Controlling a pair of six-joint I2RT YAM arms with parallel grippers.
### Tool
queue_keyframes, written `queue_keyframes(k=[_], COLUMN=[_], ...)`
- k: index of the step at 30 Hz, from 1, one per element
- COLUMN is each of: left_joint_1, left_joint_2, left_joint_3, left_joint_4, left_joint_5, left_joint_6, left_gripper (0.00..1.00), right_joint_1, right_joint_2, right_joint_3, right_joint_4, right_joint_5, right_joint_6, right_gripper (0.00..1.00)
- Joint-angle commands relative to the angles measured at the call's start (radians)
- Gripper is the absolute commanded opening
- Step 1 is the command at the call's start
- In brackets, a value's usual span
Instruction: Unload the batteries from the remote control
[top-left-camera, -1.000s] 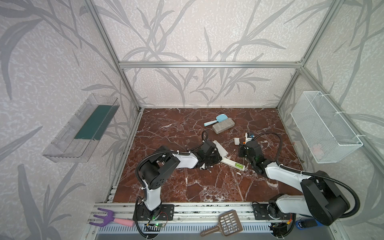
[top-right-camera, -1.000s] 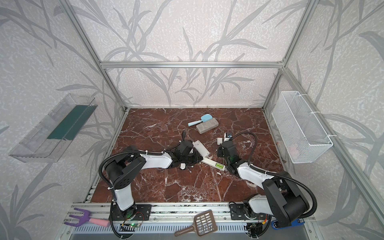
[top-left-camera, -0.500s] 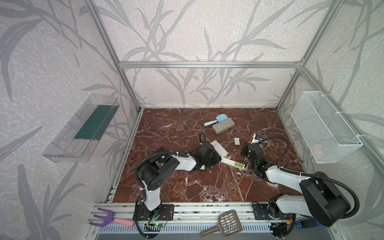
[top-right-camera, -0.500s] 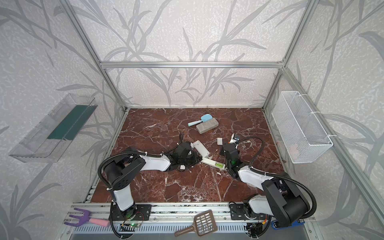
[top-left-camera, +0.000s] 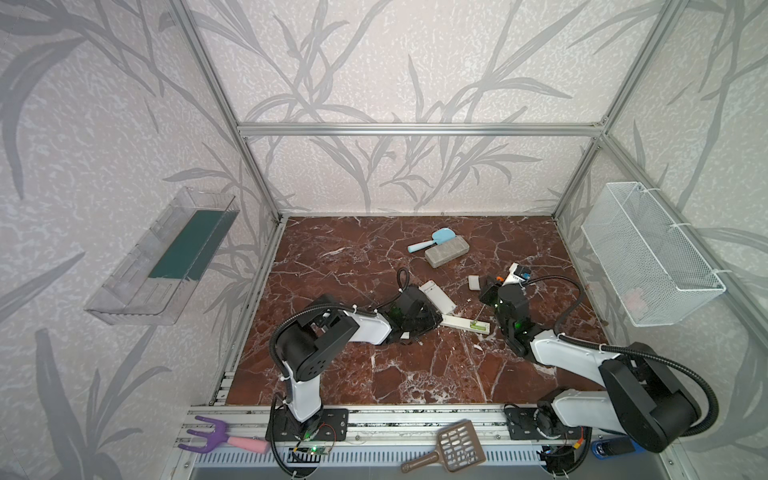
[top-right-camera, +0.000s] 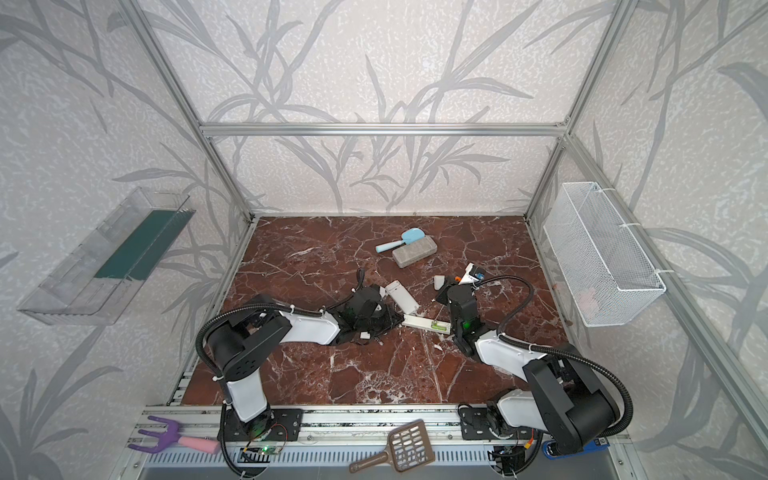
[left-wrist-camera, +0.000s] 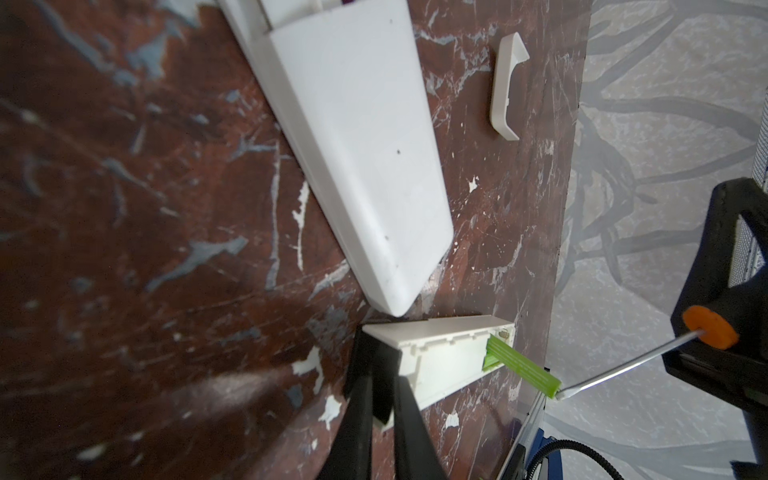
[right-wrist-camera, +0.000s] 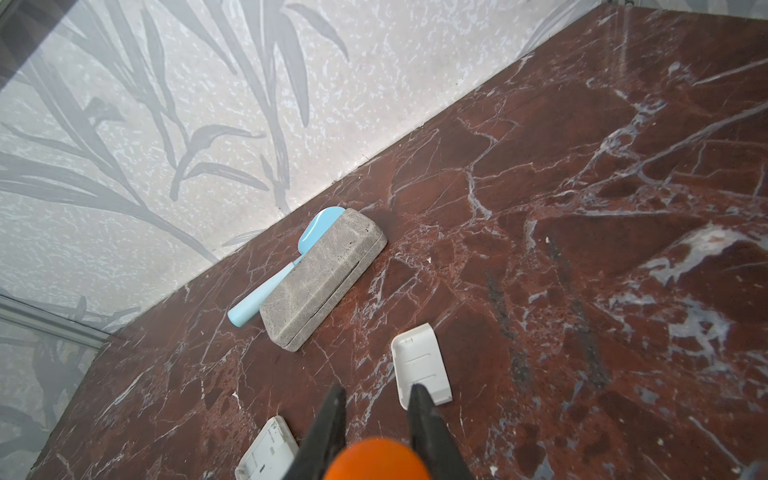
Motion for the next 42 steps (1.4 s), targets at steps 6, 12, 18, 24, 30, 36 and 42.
queue_keyframes(k=[6,12,18,24,30,36,42], left_joint_1=[0.0,0.003,0.012,0.02,0.024,0.026,0.026], left_joint_2=[0.02,0.013,0.008,-0.013,-0.074,-0.118,-0.15], left_joint_3=[-0.044,-0.047,-0.048,-0.046,-0.03,0.002,0.031], left_joint_4=[-0.165,-0.161,-0.151,-0.161,-0.24,-0.344,-0.404], left_joint_5=[0.003,-0.001,-0.001,-0.002,-0.033,-0.086,-0.12], left_joint_6=[0.001,0.005,0.007,0.028,0.099,0.169,0.212], left_gripper=[0.13,0.13,0.12,0.12,0.12,0.13,0.21], right_joint_1=[0.002,-0.005,-0.023,-0.026,-0.028,-0.028,-0.025], right_joint_2=[0.078,0.169,0.243,0.246,0.104,-0.031,-0.024], right_joint_3=[0.067,0.122,0.165,0.184,0.228,0.247,0.22], right_joint_4=[0.006,0.045,0.066,0.06,-0.12,-0.29,-0.295], right_joint_5=[-0.018,-0.035,-0.07,-0.105,-0.137,-0.122,-0.127], right_joint_6=[-0.041,-0.065,-0.106,-0.128,-0.238,-0.365,-0.372], right_gripper=[0.0,0.0,0.0,0.0,0.0,0.0,0.0])
